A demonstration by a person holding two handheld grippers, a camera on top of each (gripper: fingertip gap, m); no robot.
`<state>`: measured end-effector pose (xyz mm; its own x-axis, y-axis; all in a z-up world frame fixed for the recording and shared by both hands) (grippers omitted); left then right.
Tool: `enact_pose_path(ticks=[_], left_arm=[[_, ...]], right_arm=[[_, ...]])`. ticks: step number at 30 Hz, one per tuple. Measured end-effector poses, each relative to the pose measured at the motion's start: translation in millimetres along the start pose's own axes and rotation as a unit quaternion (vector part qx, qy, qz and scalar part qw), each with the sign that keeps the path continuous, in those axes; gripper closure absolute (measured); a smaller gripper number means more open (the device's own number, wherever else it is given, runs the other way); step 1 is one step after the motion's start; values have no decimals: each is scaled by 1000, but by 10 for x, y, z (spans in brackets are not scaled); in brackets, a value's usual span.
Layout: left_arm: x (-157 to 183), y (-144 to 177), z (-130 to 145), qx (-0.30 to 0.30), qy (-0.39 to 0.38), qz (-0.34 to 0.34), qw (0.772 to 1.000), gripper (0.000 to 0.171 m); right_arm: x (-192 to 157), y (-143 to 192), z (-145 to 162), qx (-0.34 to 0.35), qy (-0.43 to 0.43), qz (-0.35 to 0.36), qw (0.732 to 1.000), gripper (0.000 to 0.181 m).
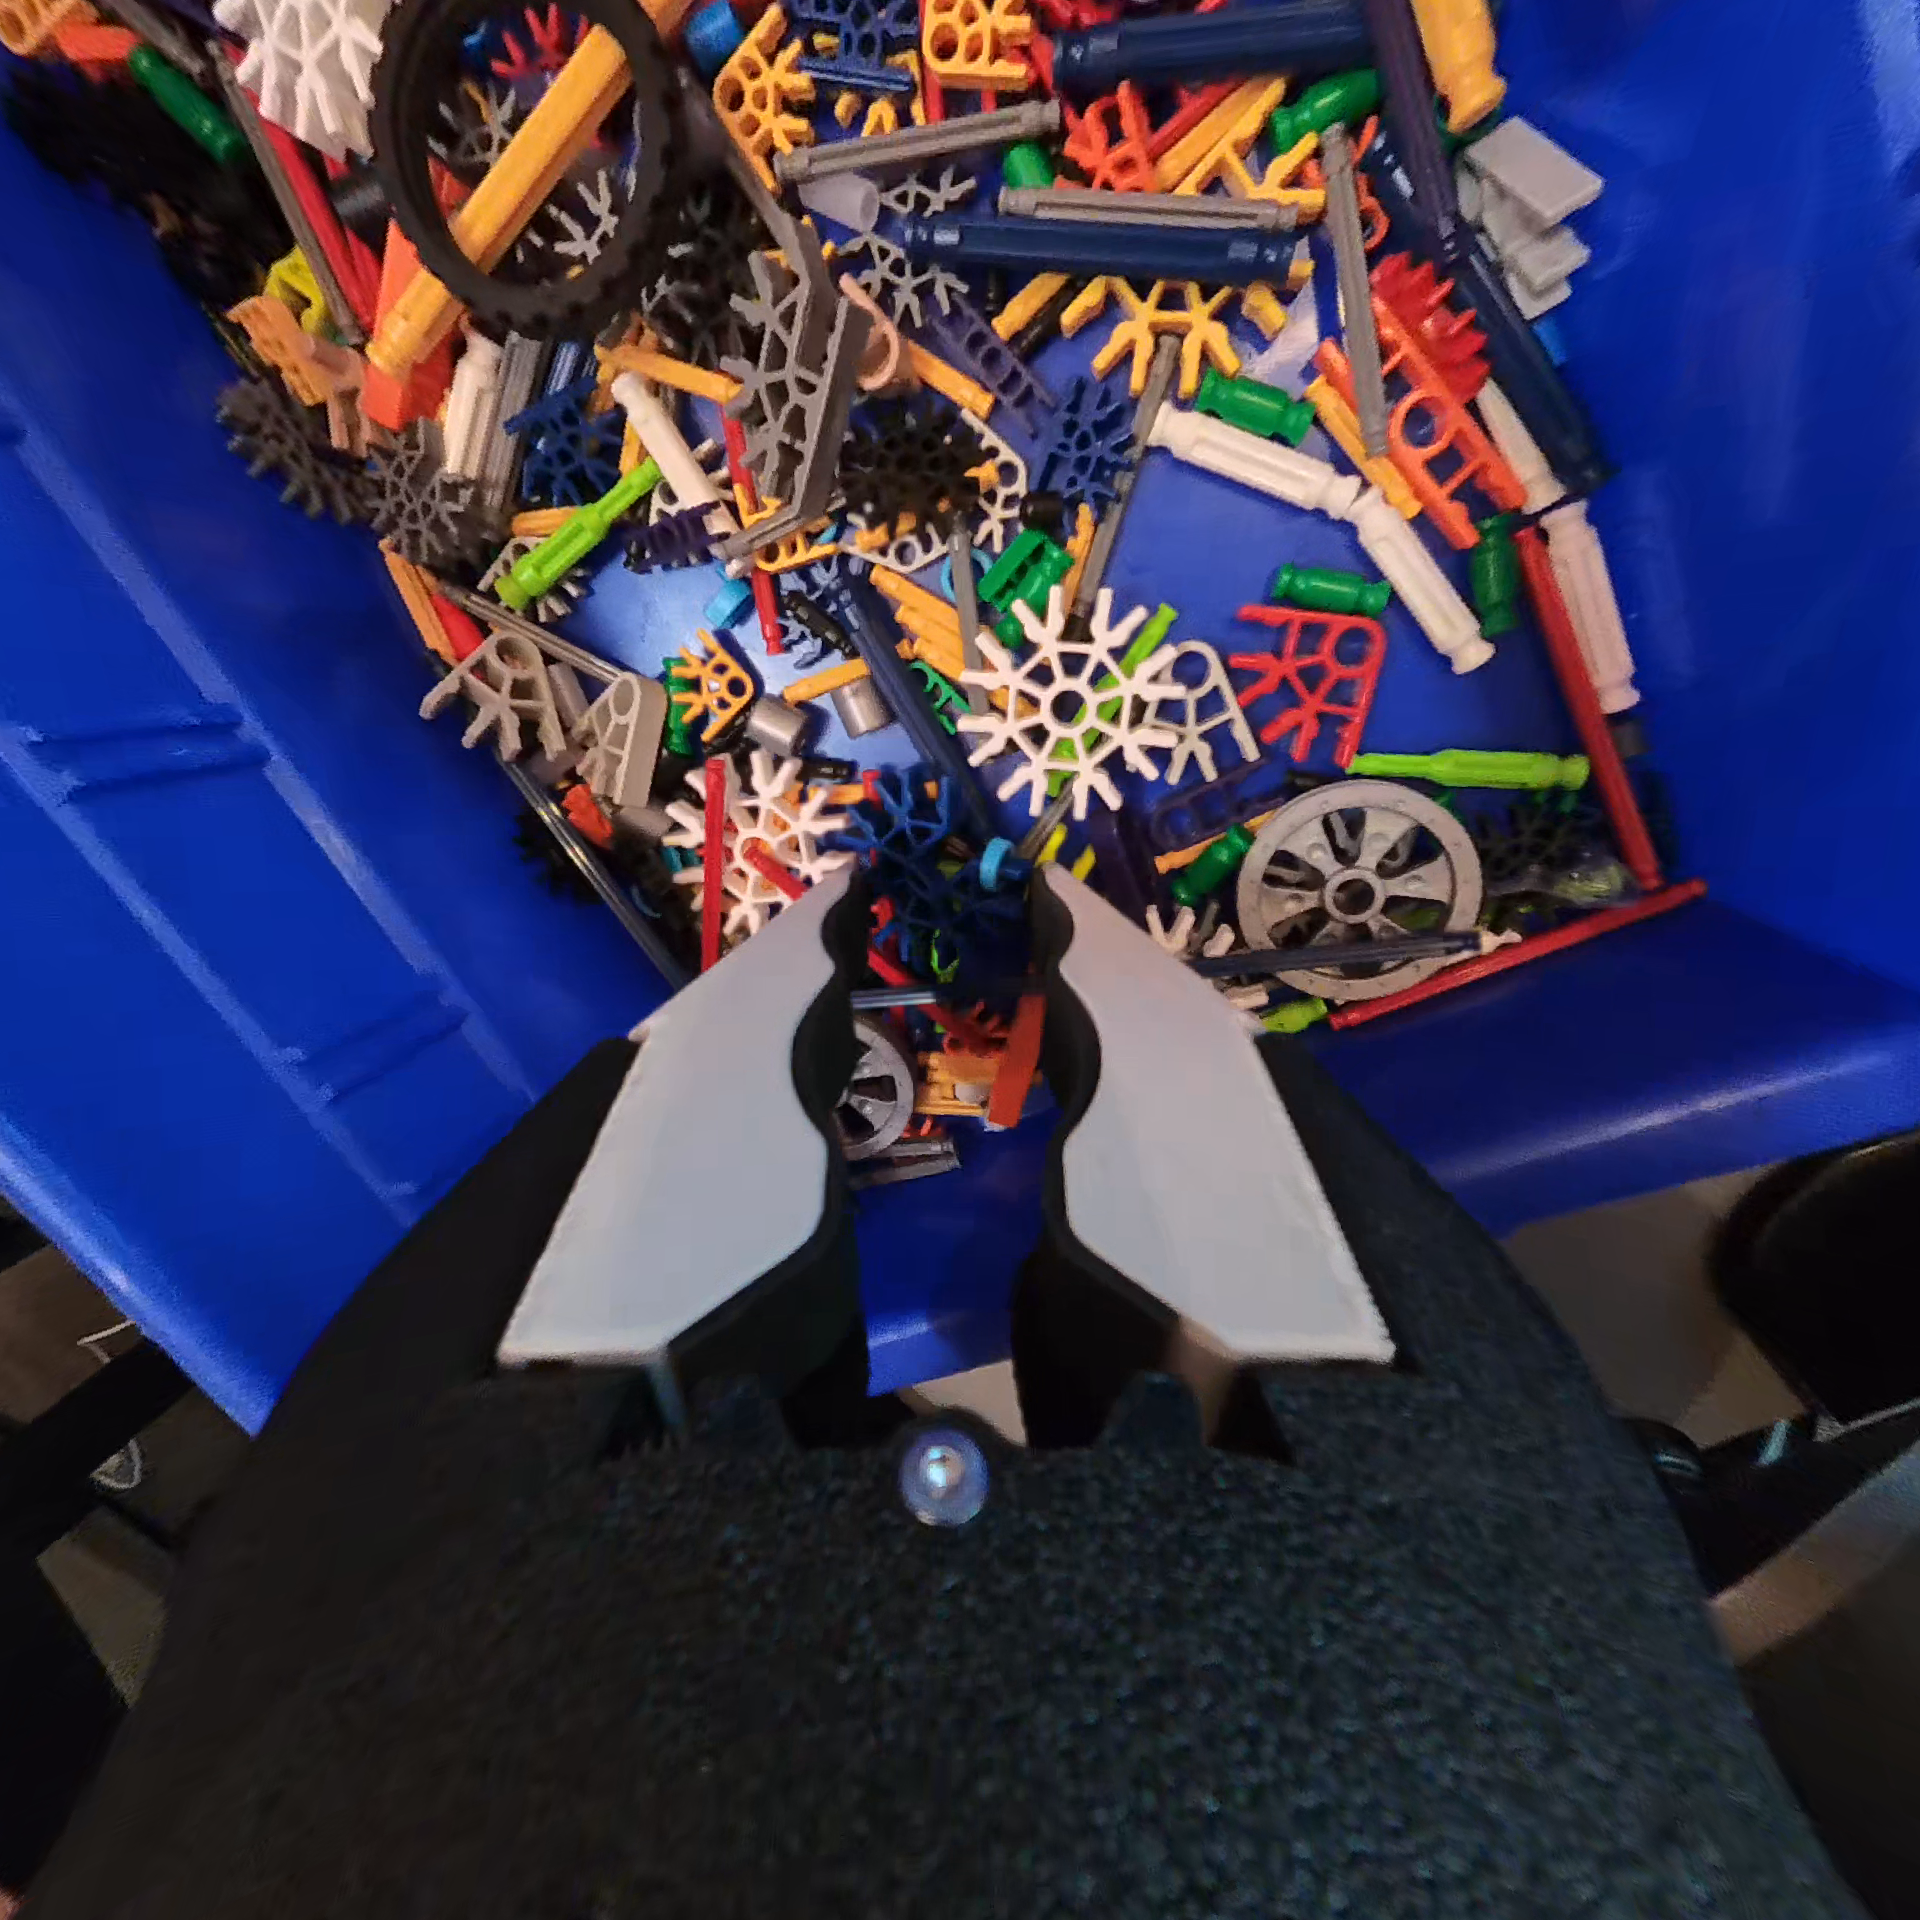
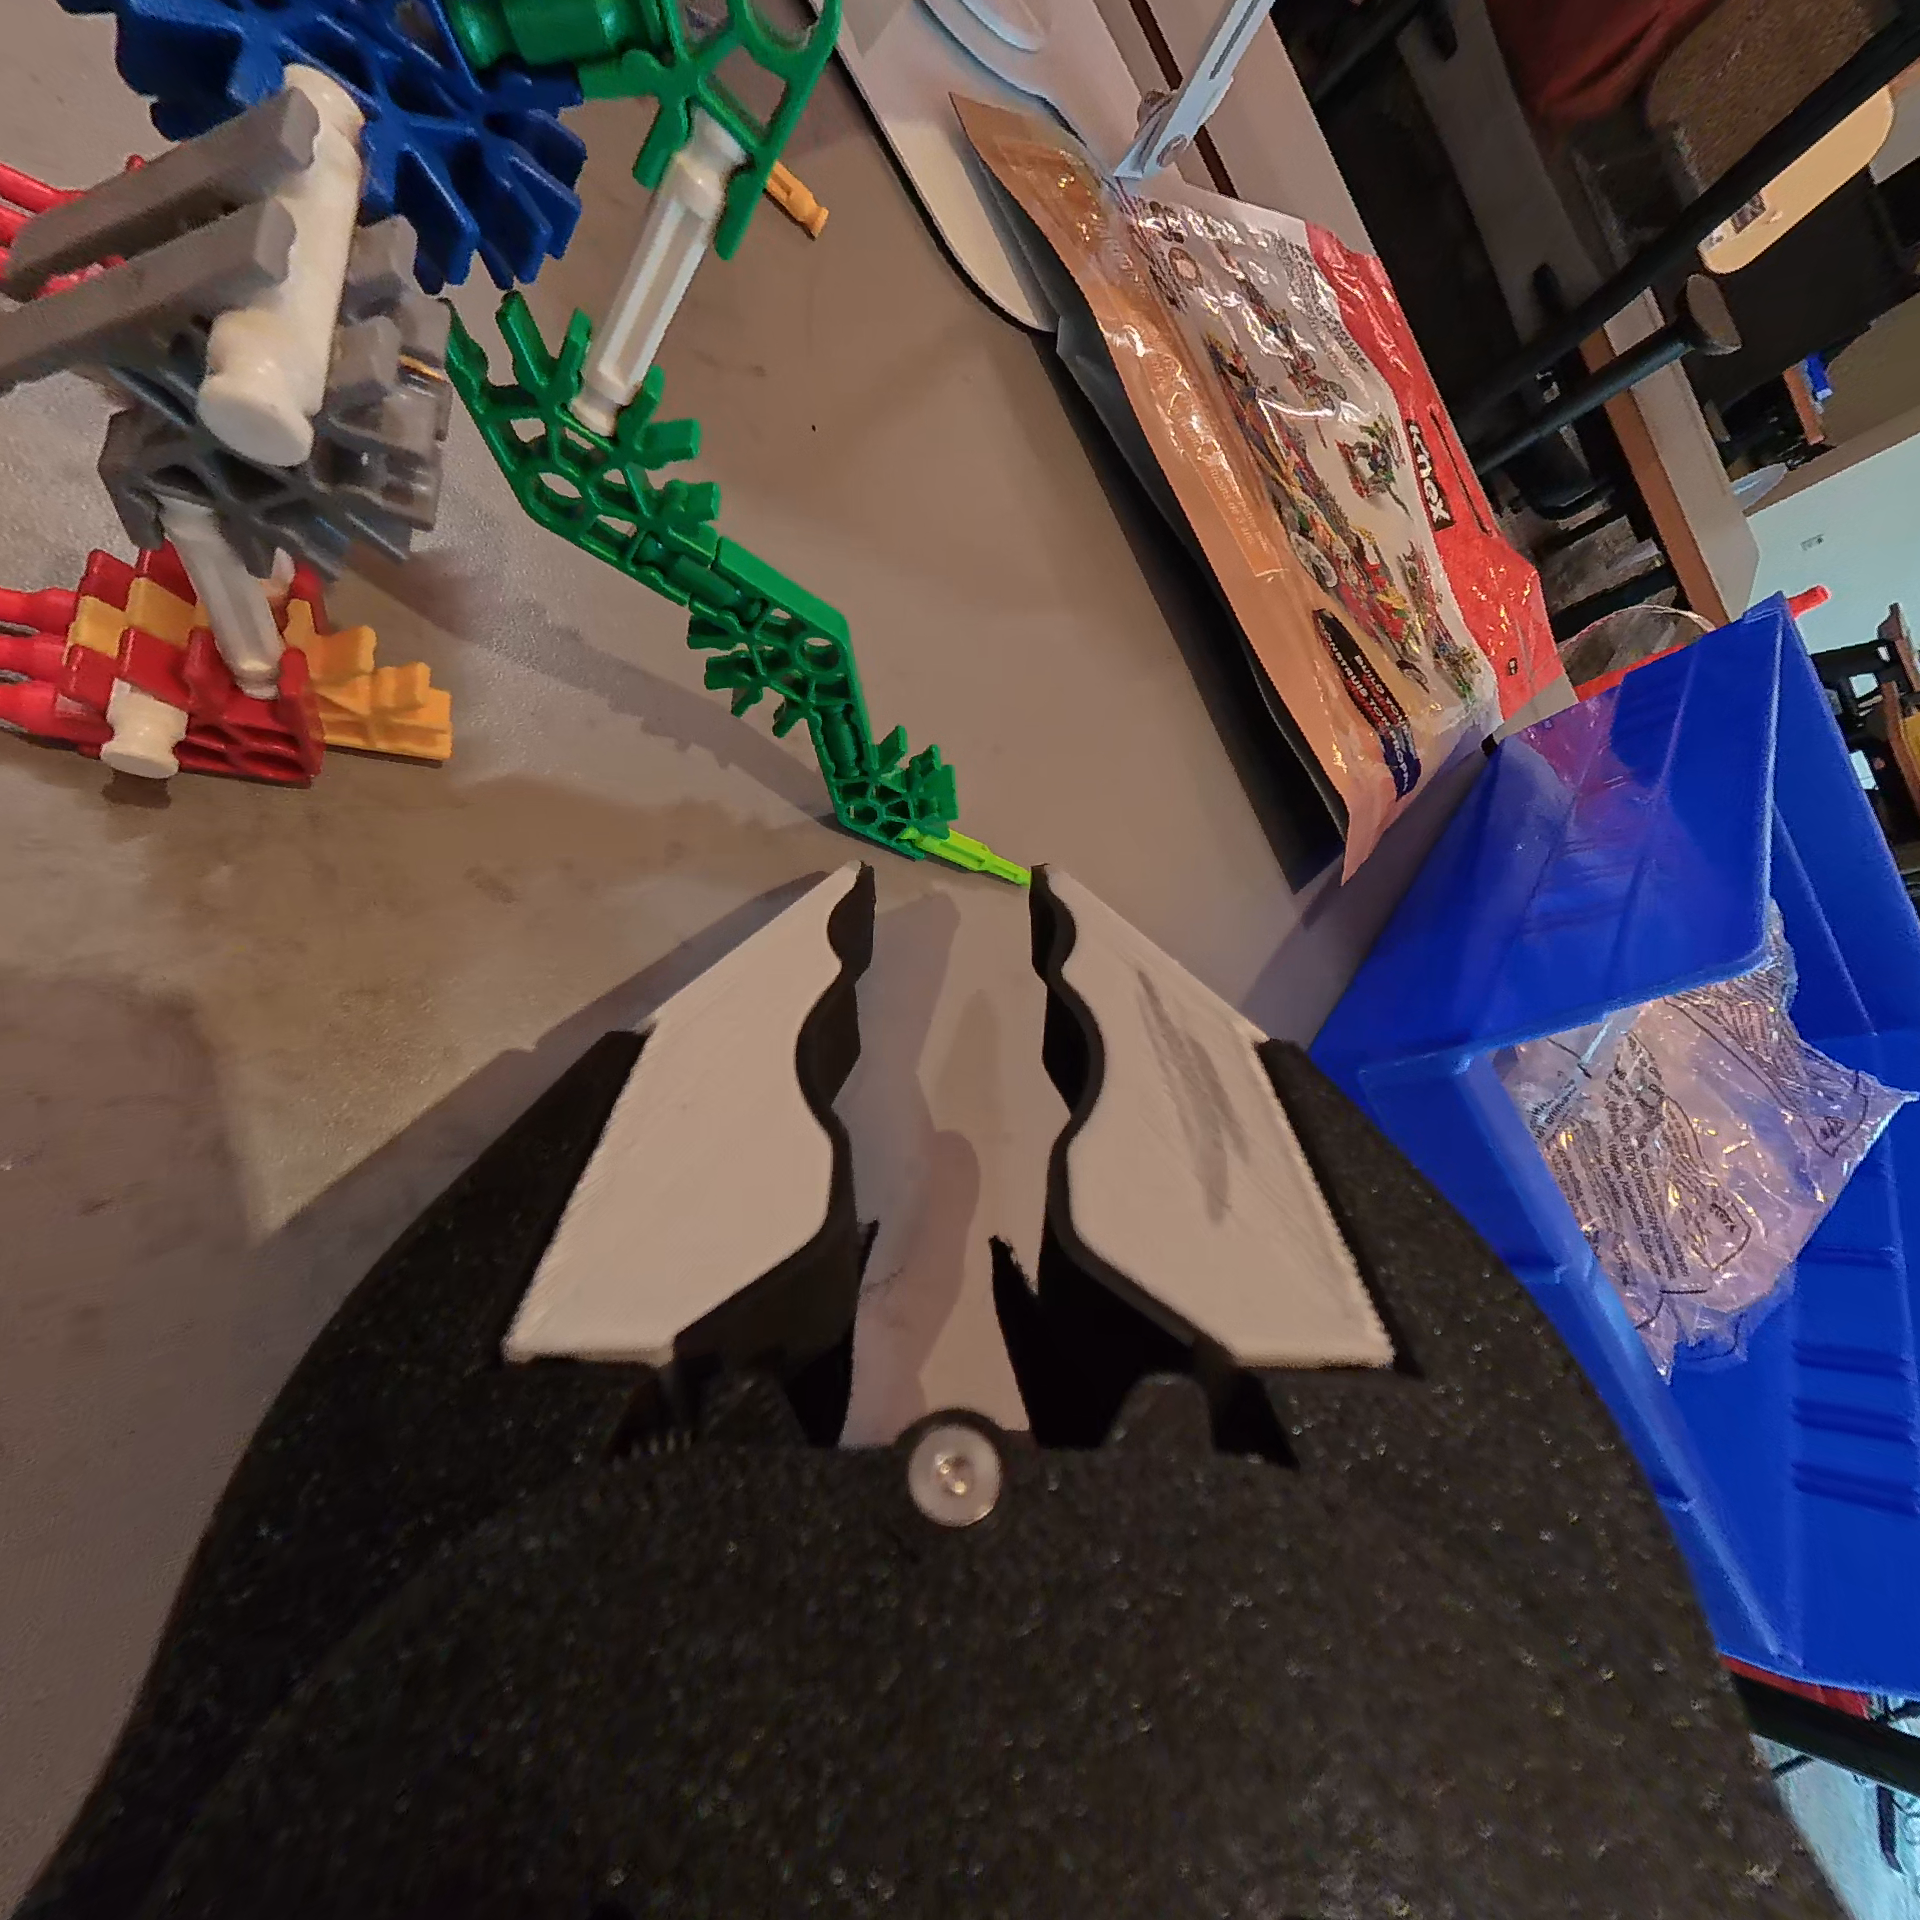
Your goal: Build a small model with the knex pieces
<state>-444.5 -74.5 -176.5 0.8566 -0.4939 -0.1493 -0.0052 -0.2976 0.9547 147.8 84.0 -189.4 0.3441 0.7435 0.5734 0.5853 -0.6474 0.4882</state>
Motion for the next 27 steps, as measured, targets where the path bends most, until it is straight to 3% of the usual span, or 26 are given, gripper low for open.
enact_pose_path(ticks=[18,27], left_arm=[[-31,166,-103,44,-20,-44,998,165],[-65,517,-401,139,-20,-98,985,167]], right_arm=[[6,13,-9,1,2,3,1000,151],[9,24,-22,4,4,4,1000,151]])
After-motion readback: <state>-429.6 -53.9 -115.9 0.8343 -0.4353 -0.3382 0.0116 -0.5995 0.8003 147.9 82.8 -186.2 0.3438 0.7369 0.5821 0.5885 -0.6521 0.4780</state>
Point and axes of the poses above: each gripper's, where its closed fingertips meet, y back along the fingers, z out of its underside, x = y × z across the jaws, the point moved 4 cm from there along y, back along the fingers, and after that the axes turned 4 degrees about x, right-handed, at the moved point
